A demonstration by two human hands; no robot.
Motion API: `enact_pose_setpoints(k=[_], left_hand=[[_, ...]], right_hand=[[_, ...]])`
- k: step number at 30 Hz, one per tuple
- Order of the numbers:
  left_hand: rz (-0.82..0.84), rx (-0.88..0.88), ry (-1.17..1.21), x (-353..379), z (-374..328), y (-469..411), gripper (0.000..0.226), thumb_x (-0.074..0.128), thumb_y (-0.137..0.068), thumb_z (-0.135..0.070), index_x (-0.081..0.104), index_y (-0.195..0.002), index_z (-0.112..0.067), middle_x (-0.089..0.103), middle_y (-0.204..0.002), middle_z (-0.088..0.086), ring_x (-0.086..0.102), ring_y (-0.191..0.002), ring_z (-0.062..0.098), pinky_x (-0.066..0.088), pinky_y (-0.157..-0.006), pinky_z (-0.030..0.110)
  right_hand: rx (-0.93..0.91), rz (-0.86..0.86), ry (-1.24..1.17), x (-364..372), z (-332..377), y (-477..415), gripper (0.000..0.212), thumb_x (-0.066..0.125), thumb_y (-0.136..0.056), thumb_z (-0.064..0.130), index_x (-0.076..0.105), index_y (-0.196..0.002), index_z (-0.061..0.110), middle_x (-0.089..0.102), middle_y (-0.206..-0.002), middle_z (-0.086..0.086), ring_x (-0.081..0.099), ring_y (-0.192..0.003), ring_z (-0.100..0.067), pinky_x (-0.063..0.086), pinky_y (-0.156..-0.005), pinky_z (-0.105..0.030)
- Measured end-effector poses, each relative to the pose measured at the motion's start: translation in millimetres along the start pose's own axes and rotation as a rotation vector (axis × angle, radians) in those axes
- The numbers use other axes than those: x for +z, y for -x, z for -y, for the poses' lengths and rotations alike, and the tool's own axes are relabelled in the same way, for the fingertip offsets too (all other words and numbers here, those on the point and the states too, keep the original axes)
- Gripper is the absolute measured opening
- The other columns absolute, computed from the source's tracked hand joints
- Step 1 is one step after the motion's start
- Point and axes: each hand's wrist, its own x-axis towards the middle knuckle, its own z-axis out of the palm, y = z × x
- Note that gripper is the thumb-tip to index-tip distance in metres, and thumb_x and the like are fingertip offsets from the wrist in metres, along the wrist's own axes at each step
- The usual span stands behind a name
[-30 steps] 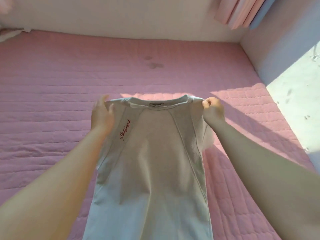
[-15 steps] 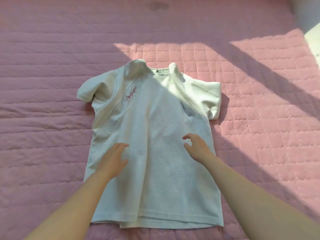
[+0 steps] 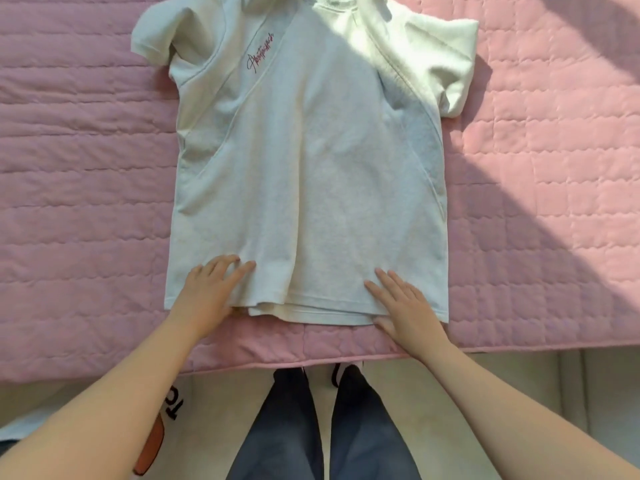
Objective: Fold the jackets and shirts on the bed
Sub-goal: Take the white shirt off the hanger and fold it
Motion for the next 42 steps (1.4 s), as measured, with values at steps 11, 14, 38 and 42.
enact_pose_setpoints(k=[11, 14, 38, 42], left_hand=[[-0.211, -0.154, -0.175, 14, 16, 37, 0.058, 0.063, -0.056, 0.021, 0.056, -0.105, -0.009, 0.049, -0.090, 0.013, 0.049, -0.075, 0.033, 0.042, -0.063, 0.043], [-0.212, -0.245, -0.213, 17, 24, 44, 0.051, 0.062, -0.058, 0.019, 0.056, -0.101, -0.009, 0.049, -0.090, 0.014, 0.049, -0.078, 0.034, 0.040, -0.065, 0.046], [0.184, -0.336, 0.105, 43, 14, 101, 0.030, 0.058, -0.075, -0.011, 0.045, -0.089, -0.035, 0.048, -0.093, -0.011, 0.048, -0.094, 0.015, 0.032, -0.071, 0.028], [-0.003, -0.431, 0.331, 25, 10, 77, 0.018, 0.053, -0.087, -0.006, 0.061, -0.091, -0.022, 0.056, -0.094, -0.003, 0.052, -0.094, 0.019, 0.043, -0.076, 0.034]], right_hand=[[0.126, -0.199, 0.166, -2, -21, 36, 0.047, 0.060, -0.056, -0.020, 0.058, -0.089, 0.013, 0.053, -0.108, -0.011, 0.053, -0.094, -0.033, 0.028, -0.045, -0.019], [0.163, -0.153, 0.230, -4, -32, 37, 0.044, 0.069, -0.053, -0.018, 0.058, -0.082, 0.013, 0.053, -0.086, -0.005, 0.050, -0.074, -0.028, 0.010, -0.042, -0.015], [0.479, 0.336, 0.198, -49, -98, 47, 0.028, 0.052, -0.083, 0.009, 0.053, -0.090, 0.036, 0.056, -0.111, 0.000, 0.054, -0.105, -0.025, 0.043, -0.081, -0.032], [0.498, 0.103, -0.050, -60, -77, 20, 0.017, 0.052, -0.084, 0.008, 0.059, -0.082, 0.024, 0.062, -0.098, 0.001, 0.056, -0.091, -0.023, 0.046, -0.076, -0.034]])
